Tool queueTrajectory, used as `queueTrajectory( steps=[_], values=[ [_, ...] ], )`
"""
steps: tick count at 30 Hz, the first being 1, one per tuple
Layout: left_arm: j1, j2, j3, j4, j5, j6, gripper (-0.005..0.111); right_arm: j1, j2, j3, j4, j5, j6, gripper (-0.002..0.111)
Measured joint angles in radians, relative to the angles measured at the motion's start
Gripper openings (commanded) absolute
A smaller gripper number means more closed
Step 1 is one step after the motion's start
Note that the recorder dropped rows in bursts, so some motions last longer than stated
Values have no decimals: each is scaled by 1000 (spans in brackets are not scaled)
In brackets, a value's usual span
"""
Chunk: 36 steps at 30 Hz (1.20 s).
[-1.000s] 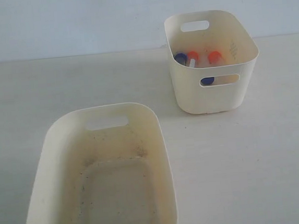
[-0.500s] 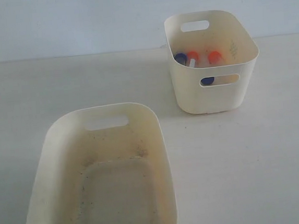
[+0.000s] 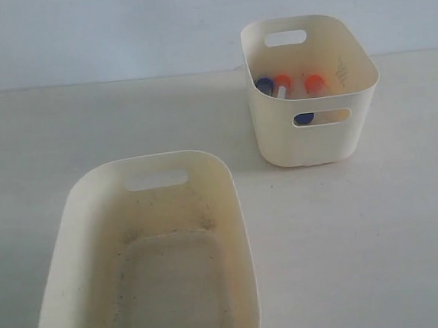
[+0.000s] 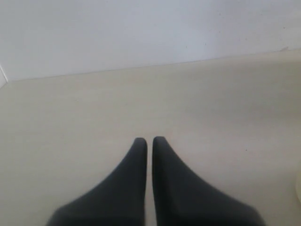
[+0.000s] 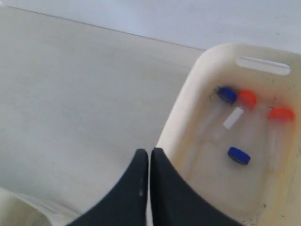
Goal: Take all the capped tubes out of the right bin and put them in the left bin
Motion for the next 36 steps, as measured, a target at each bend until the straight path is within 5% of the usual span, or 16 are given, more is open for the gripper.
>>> queueTrajectory(
  steps=[3, 7, 8, 17, 36],
  values=[
    [0, 0, 0, 0, 0, 0, 4, 25, 257, -298, -193, 148, 234, 5],
    [0, 0, 0, 0, 0, 0, 4, 28, 561, -572, -242, 244, 355, 49],
    [0, 0, 0, 0, 0, 0, 4, 28, 601, -593, -248, 233, 363, 51],
    [0, 0, 0, 0, 0, 0, 4, 28, 810, -609, -306, 98, 449, 49],
    [0, 0, 0, 0, 0, 0, 4, 28, 891, -612, -350, 23, 544, 49]
  ],
)
